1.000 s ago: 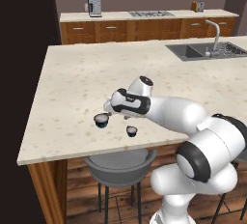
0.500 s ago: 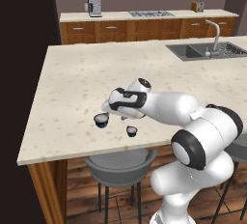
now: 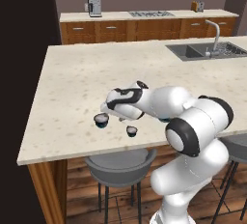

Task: Stack the yogurt containers by placing the smaller containers on top of the larger containers.

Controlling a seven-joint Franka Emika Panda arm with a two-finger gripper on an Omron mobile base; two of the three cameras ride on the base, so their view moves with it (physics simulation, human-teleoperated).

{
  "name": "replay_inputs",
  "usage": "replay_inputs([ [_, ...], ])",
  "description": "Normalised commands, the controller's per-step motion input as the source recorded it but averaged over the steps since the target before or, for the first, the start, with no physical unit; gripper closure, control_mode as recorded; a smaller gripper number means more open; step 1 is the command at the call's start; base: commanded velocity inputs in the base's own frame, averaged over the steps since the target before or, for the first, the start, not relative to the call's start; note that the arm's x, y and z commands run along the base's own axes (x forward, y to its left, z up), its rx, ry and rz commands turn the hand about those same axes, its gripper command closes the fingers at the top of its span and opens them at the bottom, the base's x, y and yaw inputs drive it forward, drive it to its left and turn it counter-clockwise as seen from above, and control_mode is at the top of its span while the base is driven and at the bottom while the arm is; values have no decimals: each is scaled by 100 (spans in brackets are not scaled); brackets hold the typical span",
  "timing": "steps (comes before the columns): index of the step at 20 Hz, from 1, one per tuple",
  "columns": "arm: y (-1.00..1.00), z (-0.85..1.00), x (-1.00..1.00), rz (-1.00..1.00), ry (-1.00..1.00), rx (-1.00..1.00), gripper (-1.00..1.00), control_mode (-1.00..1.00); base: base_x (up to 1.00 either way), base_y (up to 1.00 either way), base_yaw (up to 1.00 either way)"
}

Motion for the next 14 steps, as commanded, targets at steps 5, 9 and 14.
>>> replay_inputs([
  [5, 4, -14, 32, 0, 1, 2, -100, -100, 0, 0, 0],
  [9, 12, -10, 35, 0, 2, 2, -100, -100, 0, 0, 0],
  [14, 12, -13, 27, 0, 3, 1, -100, -100, 0, 0, 0],
])
